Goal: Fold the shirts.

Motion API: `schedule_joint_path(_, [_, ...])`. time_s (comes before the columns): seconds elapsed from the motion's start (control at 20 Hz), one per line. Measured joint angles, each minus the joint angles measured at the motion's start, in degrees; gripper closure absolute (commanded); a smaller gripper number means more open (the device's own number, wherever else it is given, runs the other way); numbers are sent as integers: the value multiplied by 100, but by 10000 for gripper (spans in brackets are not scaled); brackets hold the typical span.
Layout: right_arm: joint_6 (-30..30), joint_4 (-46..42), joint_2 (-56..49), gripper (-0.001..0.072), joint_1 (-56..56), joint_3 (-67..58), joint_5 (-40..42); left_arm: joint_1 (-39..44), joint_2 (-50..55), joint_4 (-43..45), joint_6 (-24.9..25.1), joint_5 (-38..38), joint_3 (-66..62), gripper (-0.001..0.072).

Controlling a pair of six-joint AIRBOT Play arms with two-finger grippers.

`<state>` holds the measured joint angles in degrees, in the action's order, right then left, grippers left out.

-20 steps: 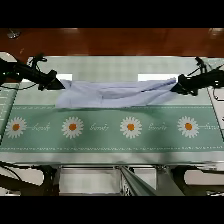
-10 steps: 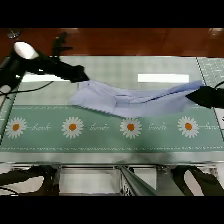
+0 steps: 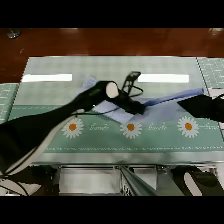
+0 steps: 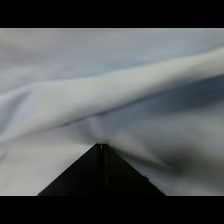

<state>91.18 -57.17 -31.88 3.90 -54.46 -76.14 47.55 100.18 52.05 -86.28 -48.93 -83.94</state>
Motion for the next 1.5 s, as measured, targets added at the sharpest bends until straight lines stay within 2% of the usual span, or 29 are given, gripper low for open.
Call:
schedule_joint_path(0.25, [94, 35, 28, 687, -101, 2, 122, 557, 448, -750, 267, -173, -212, 677])
schedule_joint_path(0.4, [107, 50, 26, 687, -118, 2, 153, 299, 348, -990, 387, -376, -247, 677])
schedule_joint_path(0.6, [-2, 308, -275, 688, -280, -31, 361, -872, -201, -1084, 540, -726, -262, 677])
schedule_joint_path(0.75, [-116, 531, -914, 688, -874, -214, 778, -2124, -898, -841, 586, -1180, -260, 677])
schedule_joint_path(1.0, [-245, 647, -2916, 688, -2151, -1276, 1464, -4140, -2636, -382, 750, -1840, -144, 677])
schedule_joint_path(1.15, [-271, 682, -4374, 687, -2763, -2238, 1652, -4747, -3880, -221, 852, -1937, 258, 676])
schedule_joint_path(1.2, [-275, 704, -4863, 648, -2938, -2559, 1703, -4848, -4297, -170, 874, -1930, 483, 676])
schedule_joint_path(1.25, [-280, 730, -5287, 406, -3077, -2830, 1751, -4900, -4653, -142, 883, -1899, 717, 677])
schedule_joint_path(1.3, [-282, 752, -5707, 72, -3211, -3077, 1781, -4931, -4996, -133, 892, -1808, 988, 676])
schedule_joint_path(1.4, [-313, 822, -6356, 91, -3386, -3438, 1786, -4966, -5490, -92, 896, -1622, 1488, 676])
schedule_joint_path(1.5, [-354, 848, -6719, 91, -3362, -3679, 1456, -4983, -5788, -63, 905, -1419, 1893, 677])
